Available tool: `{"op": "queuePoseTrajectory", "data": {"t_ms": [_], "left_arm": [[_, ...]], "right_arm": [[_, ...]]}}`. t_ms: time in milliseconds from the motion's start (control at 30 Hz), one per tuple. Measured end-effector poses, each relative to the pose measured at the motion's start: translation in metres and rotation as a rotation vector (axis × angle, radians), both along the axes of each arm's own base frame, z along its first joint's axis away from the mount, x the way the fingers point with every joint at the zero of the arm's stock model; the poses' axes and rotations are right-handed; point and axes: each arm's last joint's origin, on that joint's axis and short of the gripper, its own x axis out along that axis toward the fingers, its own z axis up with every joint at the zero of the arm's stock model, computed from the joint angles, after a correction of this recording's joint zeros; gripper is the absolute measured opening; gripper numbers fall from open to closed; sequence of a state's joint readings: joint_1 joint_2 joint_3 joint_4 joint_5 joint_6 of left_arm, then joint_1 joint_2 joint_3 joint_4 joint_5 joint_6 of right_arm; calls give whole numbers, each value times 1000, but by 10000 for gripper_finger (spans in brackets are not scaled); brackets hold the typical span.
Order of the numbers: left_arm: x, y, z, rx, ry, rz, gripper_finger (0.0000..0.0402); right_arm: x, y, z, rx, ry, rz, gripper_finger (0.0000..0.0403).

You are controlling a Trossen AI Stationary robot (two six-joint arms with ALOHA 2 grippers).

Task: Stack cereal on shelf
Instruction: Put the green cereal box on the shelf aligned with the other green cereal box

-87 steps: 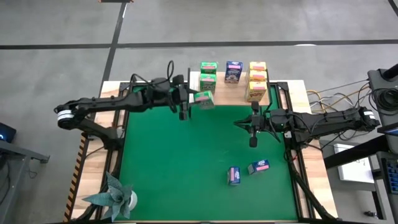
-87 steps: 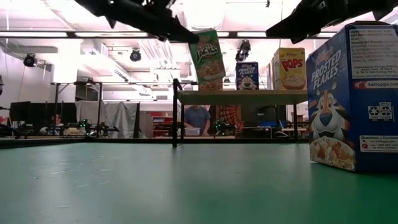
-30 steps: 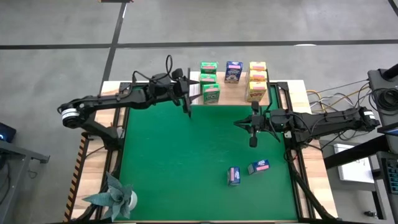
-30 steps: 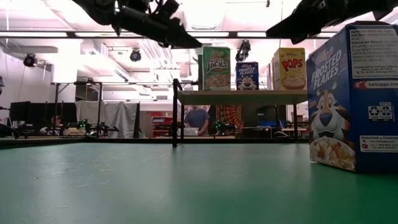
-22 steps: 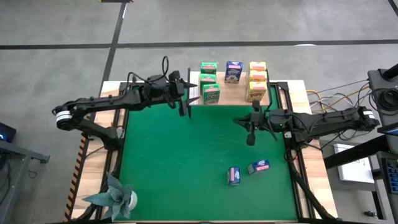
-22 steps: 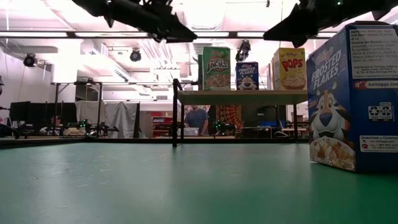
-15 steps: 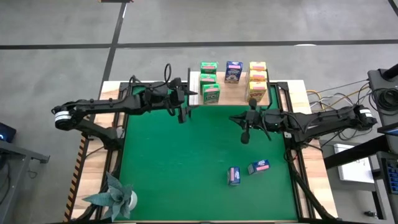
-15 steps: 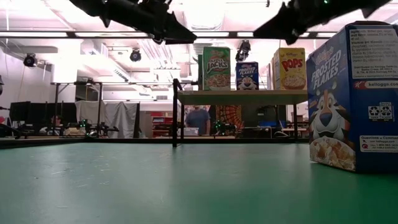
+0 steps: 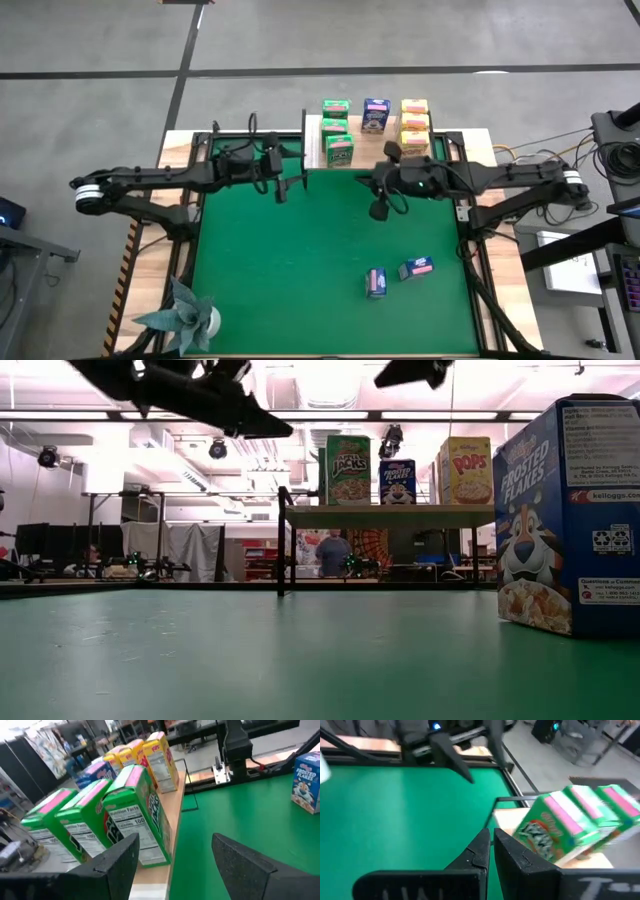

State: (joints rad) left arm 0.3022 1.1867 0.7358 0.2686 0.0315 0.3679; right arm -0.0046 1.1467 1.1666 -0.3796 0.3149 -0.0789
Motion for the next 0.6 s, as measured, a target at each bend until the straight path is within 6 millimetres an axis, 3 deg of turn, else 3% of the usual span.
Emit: {"op": "queuePoseTrajectory", "data": {"t_ms": [267, 600], "left_arm": [[-17, -4, 2, 93, -105, 13, 233], [-17, -3, 5, 109, -109, 23, 233]], "right_arm": [[23, -34, 33, 10, 145, -117, 13], [30, -86, 36, 81, 349, -300, 13]]}}
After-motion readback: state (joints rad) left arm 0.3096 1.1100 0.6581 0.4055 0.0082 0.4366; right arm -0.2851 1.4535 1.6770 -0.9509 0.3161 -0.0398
